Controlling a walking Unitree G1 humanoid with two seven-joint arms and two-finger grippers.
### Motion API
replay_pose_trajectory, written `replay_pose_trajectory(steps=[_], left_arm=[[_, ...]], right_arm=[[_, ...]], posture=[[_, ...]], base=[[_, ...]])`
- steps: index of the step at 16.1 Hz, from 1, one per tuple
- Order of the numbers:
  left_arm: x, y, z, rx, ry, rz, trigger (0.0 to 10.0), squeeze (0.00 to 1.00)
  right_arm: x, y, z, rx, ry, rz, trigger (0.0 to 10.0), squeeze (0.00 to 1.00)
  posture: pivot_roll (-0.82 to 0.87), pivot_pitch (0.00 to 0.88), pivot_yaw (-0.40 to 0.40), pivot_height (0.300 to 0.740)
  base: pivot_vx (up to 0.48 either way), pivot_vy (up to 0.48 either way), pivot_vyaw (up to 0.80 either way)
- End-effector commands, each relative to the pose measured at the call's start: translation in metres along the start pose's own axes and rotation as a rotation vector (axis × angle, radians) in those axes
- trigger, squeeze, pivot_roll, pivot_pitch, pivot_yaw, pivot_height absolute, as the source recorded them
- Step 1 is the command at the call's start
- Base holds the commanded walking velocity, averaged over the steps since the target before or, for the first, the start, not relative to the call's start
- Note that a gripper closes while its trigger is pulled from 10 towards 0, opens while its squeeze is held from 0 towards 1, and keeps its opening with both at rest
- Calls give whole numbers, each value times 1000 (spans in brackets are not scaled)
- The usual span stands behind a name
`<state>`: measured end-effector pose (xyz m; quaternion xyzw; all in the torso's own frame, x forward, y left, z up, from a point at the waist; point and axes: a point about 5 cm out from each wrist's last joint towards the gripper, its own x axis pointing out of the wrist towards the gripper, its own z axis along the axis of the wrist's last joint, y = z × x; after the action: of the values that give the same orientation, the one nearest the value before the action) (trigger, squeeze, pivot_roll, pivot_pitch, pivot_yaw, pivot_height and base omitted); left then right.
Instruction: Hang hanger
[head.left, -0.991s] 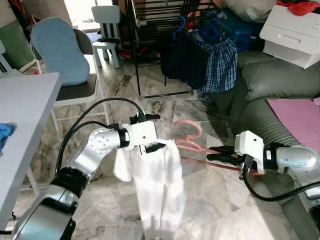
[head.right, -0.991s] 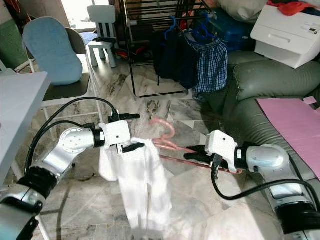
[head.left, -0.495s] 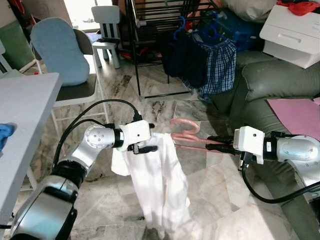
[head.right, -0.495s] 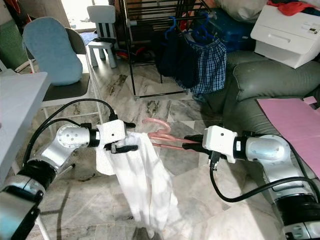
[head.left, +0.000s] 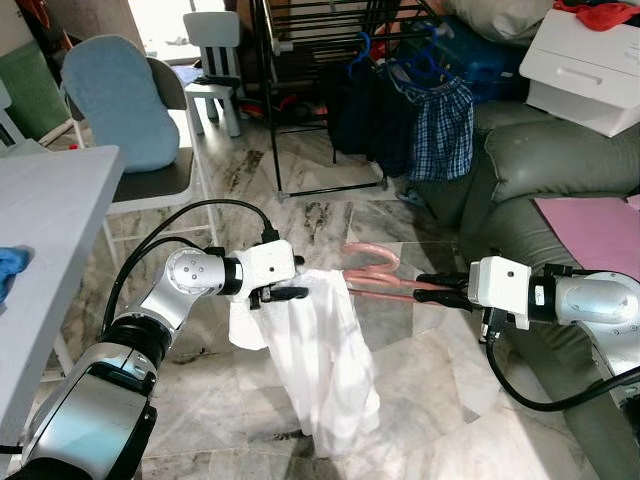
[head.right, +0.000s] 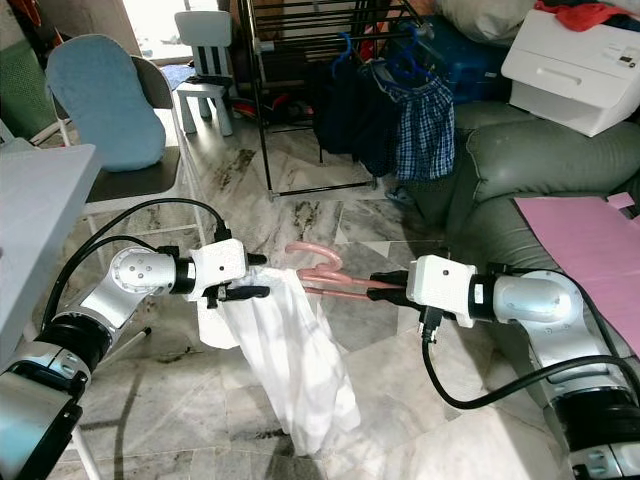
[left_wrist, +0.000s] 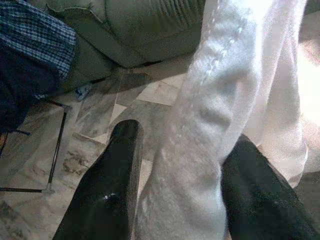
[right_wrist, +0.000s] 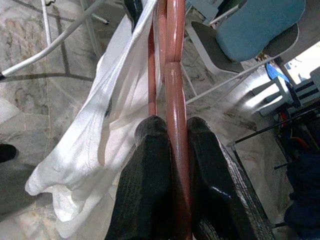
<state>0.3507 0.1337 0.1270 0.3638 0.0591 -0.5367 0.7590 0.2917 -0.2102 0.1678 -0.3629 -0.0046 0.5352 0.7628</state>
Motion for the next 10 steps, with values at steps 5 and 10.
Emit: replay_pose_trajectory(steps=[5, 10], left_arm=[[-5, 13, 11, 26, -23, -14, 0, 0], [-1, 11, 12, 21, -30, -31, 0, 0]], right_arm=[[2, -3, 2, -28, -12, -17, 10000, 0], [4, -3, 1, -31, -17, -24, 10000, 0]], posture=[[-190, 0, 68, 740], [-194, 0, 71, 740]], base=[[0, 0, 0], [0, 0, 0]])
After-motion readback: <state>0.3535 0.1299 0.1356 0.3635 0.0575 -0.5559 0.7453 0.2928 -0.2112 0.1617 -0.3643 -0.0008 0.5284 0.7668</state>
